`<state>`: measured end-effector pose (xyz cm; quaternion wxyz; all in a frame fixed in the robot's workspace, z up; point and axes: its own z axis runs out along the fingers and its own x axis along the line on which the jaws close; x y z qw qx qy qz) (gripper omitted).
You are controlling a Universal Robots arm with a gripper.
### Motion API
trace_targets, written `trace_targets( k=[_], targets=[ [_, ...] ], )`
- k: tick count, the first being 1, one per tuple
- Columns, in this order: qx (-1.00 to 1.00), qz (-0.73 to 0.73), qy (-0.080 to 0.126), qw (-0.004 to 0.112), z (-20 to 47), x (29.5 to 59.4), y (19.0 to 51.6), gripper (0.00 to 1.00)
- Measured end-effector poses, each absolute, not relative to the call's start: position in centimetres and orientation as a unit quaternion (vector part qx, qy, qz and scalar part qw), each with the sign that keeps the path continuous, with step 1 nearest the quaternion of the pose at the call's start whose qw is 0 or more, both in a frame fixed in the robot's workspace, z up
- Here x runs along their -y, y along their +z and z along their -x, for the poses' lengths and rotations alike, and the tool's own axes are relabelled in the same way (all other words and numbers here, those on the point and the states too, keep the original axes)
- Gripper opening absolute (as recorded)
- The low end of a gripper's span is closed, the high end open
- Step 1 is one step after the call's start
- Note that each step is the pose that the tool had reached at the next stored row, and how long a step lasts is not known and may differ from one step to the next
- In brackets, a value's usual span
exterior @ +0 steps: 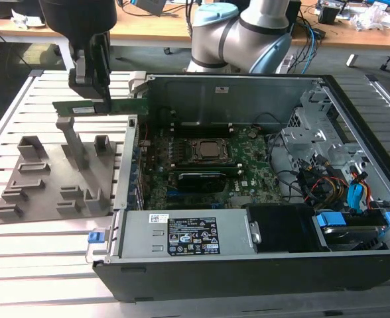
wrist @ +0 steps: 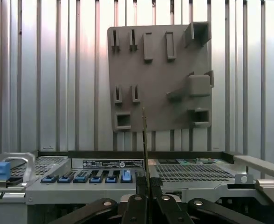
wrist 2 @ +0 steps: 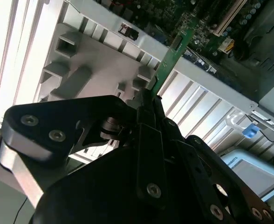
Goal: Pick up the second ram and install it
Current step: 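Pick up the second ram and move it above second insertion slot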
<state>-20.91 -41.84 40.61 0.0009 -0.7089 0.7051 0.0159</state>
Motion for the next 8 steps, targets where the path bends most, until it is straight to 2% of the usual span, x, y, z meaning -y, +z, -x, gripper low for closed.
trace_targets(
  k=[8],
  targets=[
    [-0.705, 0.709, 0.016, 0.001, 17.8, 41.8, 40.6, 0.14]
  ],
)
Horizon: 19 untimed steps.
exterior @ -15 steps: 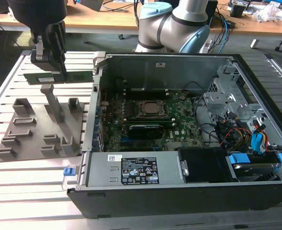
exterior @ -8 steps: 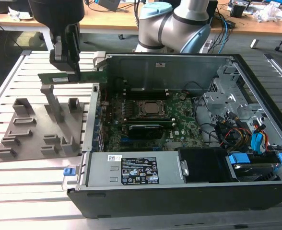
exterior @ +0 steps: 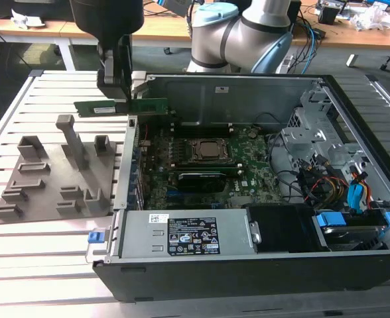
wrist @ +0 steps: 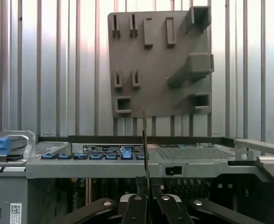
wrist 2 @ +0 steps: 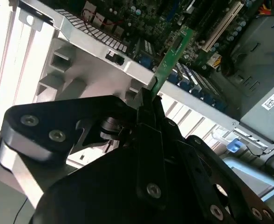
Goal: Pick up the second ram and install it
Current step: 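Pick up the second ram and move it above second insertion slot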
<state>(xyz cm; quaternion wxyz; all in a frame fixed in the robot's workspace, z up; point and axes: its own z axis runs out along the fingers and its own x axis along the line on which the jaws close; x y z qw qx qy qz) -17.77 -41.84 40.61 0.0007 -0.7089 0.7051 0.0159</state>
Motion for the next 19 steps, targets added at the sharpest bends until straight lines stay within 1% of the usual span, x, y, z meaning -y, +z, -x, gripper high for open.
trace_targets(
  k=[19],
  targets=[
    [-0.705, 0.709, 0.015, -0.001, 10.0, 41.8, 40.6, 0.14]
  ],
)
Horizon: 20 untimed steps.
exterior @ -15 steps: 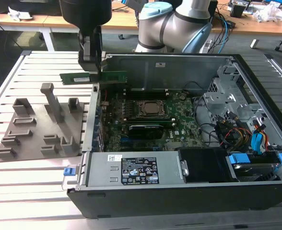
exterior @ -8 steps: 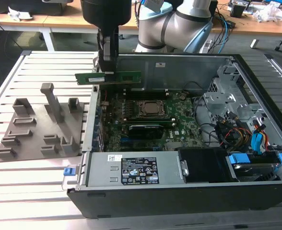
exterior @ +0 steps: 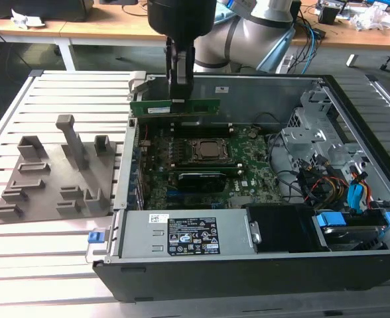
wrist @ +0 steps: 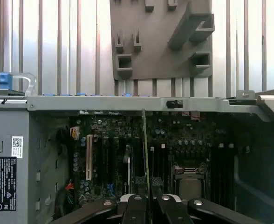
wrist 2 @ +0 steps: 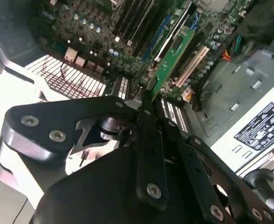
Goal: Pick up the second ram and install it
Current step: 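Pick up the second ram and move it above second insertion slot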
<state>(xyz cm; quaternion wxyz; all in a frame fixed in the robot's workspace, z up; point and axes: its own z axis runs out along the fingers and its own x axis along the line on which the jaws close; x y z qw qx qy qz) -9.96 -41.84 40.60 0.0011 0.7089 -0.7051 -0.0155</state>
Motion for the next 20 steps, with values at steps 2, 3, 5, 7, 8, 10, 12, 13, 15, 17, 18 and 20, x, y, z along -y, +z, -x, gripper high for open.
trace_targets(
  k=[2, 3, 5, 7, 8, 10, 12, 13, 15, 17, 18, 20],
  targets=[
    [0.705, -0.709, -0.016, 0.001, 8.8, 41.8, 40.6, 0.14],
    [0.705, -0.709, -0.016, 0.002, 8.3, 41.8, 40.6, 0.14],
    [0.705, -0.709, -0.015, 0.002, 7.5, 41.8, 40.6, 0.14],
    [0.705, -0.709, -0.015, 0.002, 5.5, 41.8, 40.6, 0.14],
    [0.705, -0.709, -0.015, 0.003, 4.4, 41.8, 40.6, 0.14],
    [0.705, -0.709, -0.016, 0.003, 3.2, 41.8, 40.5, 0.14],
    [0.705, -0.709, -0.016, 0.004, 2.4, 41.7, 40.3, 0.14],
    [0.705, -0.709, -0.016, 0.004, 2.2, 41.7, 40.3, 0.14],
    [0.705, -0.709, -0.016, 0.005, 1.5, 41.7, 40.1, 0.14],
    [0.705, -0.709, -0.016, 0.006, 1.1, 41.6, 39.7, 0.14],
    [0.705, -0.709, -0.017, 0.007, 1.1, 41.6, 39.4, 0.14],
    [0.705, -0.709, -0.017, 0.006, 1.1, 41.3, 39.1, 0.14]
  ],
)
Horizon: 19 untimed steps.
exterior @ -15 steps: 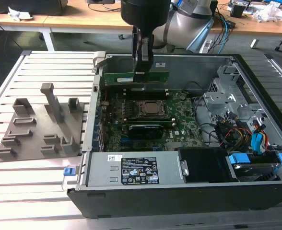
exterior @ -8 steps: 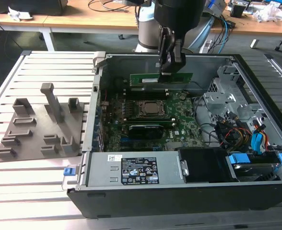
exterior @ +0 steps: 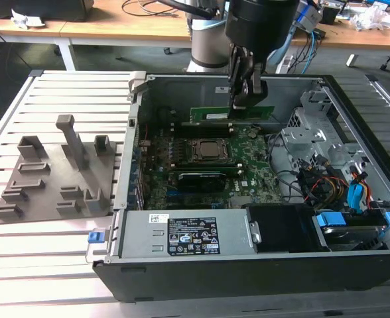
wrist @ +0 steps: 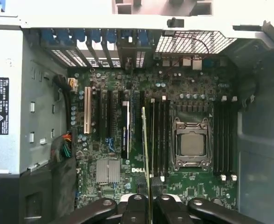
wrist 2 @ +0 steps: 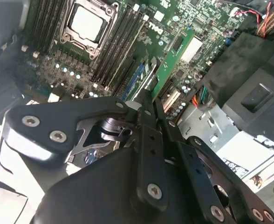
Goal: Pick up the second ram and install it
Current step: 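Pick up the second ram and move it above second insertion slot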
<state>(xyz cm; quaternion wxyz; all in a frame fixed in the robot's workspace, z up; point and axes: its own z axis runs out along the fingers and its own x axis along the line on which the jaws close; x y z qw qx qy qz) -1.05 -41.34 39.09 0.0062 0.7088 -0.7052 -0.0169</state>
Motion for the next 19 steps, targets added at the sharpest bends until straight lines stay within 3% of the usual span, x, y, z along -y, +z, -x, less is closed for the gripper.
trace_targets(
  k=[8, 19],
  targets=[
    [0.707, -0.707, -0.019, 0.004, 1.1, 39.1, 38.2, 0.14],
    [0.707, -0.707, -0.019, 0.004, 1.1, 38.8, 37.1, 0.14]
  ],
)
